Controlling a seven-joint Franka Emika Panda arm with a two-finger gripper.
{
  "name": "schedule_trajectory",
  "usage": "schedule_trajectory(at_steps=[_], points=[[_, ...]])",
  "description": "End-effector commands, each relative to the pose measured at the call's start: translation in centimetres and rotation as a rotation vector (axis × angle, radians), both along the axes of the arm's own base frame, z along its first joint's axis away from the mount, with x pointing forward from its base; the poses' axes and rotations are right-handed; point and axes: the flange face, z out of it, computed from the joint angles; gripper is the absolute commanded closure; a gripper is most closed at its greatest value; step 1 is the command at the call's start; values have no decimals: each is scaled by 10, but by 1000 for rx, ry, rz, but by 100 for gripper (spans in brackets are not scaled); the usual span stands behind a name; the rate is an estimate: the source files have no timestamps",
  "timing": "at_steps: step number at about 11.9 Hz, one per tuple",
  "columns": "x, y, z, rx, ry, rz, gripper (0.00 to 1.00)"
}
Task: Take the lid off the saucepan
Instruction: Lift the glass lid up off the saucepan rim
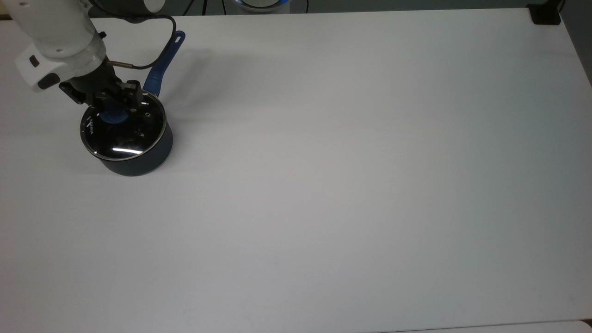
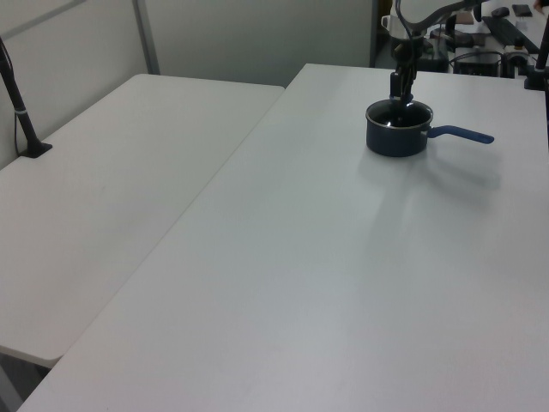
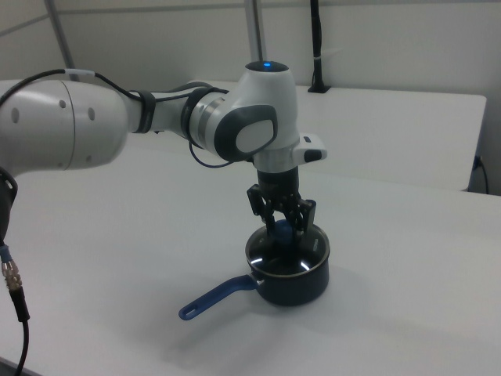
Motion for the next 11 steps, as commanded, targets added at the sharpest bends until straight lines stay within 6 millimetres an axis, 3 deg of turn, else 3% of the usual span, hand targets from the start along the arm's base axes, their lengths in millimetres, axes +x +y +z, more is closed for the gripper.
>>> schedule_trajectory(at_steps=[1,3,5,8,11], points=[[-13,14,41,-1,-31,24,58],[-14,56,58,4,-33,72,58],[-22,98,61,11,-23,103,58],[-38,178,50,24,14,137,58],[-54,244,31,20,57,178,58]])
